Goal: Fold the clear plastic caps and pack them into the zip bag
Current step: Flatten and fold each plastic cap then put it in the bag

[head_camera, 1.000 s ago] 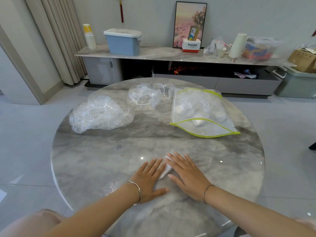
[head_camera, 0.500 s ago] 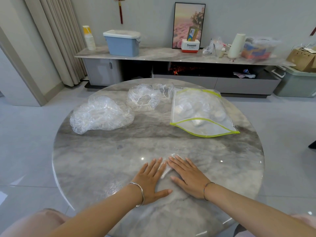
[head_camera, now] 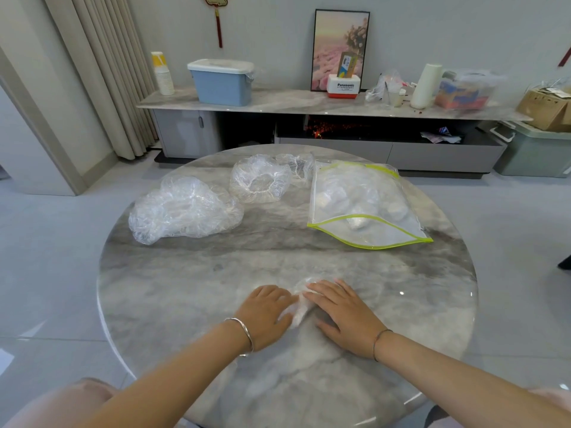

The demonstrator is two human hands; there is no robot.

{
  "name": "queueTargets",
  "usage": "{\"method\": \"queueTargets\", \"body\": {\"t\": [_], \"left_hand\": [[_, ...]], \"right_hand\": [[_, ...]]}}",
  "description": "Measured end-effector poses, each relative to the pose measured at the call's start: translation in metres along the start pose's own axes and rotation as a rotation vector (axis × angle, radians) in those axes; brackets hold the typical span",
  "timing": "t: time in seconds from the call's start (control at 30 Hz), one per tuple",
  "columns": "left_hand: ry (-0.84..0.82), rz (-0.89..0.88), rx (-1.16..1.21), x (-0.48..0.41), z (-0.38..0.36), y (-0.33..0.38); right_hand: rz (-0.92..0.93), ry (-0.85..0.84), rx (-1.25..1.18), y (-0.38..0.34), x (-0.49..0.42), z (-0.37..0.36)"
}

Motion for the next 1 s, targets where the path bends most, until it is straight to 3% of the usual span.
{"method": "queueTargets", "body": {"t": [0.13, 0.23, 0.33, 0.43, 0.53, 0.67, 0.77, 0.83, 1.0], "left_hand": [[-0.020, 0.004, 0.067, 0.002, 0.006, -0.005], [-0.048, 0.008, 0.132, 0.000, 0.005, -0.004], [-0.056, 0.041, 0.201, -0.003, 0.006, -0.009], [-0.061, 0.083, 0.215, -0.005, 0.004, -0.015], [0.062, 0.174, 0.357, -0.010, 0.000, -0.018], [0.130, 0.262, 0.386, -0.016, -0.003, -0.017], [0.163, 0.302, 0.345, -0.018, -0.004, -0.017], [0.187, 0.310, 0.390, -0.018, 0.000, -0.016], [-0.110, 0.267, 0.671, -0.021, 0.011, -0.014]], "right_hand": [[0.220, 0.252, 0.054, -0.009, -0.003, 0.003], [0.220, 0.249, 0.070, -0.011, -0.004, -0.002], [0.010, 0.158, -0.142, -0.008, -0.006, -0.003], [-0.300, 0.094, -0.519, -0.003, -0.006, 0.001], [-0.496, 0.057, -0.815, -0.001, -0.008, 0.000], [-0.678, 0.081, -0.836, 0.002, -0.009, -0.004], [-0.721, 0.039, -0.744, 0.004, -0.008, -0.003], [-0.740, -0.003, -0.847, 0.001, -0.009, -0.001], [-0.891, -0.054, -1.223, 0.000, -0.014, 0.007]]}}
Point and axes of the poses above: each hand's wrist, its own x-axis away from the middle knuckle, its own z-axis out of the back of the hand, y = z × x, the point moved 3 cm from there along -x, towards the middle knuckle, and after that the axes turned 3 degrees about -z, right-handed, at the moved point
